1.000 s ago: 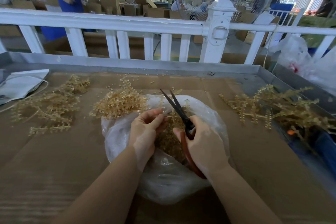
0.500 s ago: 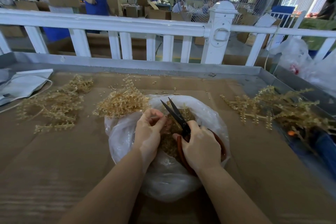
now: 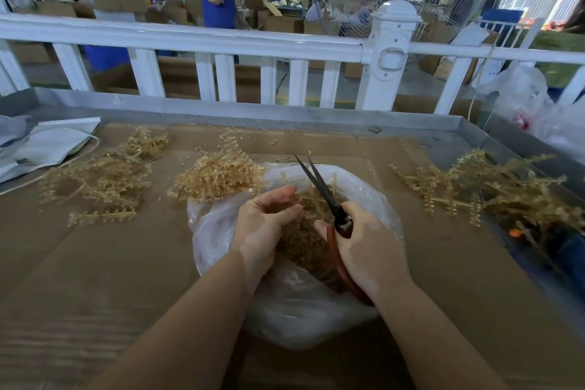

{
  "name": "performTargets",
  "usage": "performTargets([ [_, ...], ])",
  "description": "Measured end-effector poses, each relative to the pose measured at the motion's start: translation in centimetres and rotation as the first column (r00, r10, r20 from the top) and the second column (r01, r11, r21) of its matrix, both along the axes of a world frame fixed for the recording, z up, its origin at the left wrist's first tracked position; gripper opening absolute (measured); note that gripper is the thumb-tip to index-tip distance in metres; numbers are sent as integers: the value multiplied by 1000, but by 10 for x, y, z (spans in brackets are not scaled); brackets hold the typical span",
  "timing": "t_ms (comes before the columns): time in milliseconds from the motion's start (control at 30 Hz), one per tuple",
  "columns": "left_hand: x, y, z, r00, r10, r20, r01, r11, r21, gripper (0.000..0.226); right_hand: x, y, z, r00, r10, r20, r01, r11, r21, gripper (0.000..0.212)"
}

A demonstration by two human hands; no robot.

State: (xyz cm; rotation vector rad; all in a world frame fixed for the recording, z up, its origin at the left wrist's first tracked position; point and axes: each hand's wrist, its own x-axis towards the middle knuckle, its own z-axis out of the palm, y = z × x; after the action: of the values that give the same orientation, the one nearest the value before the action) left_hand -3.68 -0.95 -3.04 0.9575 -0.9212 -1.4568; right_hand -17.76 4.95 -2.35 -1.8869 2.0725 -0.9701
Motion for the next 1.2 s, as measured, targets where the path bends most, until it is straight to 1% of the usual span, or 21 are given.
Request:
performTargets([
  [67,1,-1,4,993,-2,-119,5,1000,26,28,-2,5,7,999,31,28,-31,999,19,20],
  [133,3,-3,6,983,12,-183,-6,999,35,28,-3,10,12,997,56,48,-59,997,54,23],
  [300,3,-7,10,977,51,-205,-46,999,27,34,-3,18,19,990,119,76,-129,981,146,26],
  [500,5,-16,20,962,77,-262,-84,996,-15,37,-6,20,24,977,154,146,-182,962,203,30],
  [633,7,-17,21,970,59,-235,-69,997,-35,39,-7,17,26,975,159,156,-191,956,222,30],
  [833,4,-16,20,984,34,-174,-44,998,-54,40,-5,16,28,984,158,78,-170,965,198,29],
  [933,3,-15,20,986,19,-166,-29,998,-61,40,-4,16,27,985,161,54,-169,969,179,30],
  [1200,4,-18,15,986,-11,-168,-3,997,-81,43,-3,10,23,979,197,52,-203,962,181,32],
])
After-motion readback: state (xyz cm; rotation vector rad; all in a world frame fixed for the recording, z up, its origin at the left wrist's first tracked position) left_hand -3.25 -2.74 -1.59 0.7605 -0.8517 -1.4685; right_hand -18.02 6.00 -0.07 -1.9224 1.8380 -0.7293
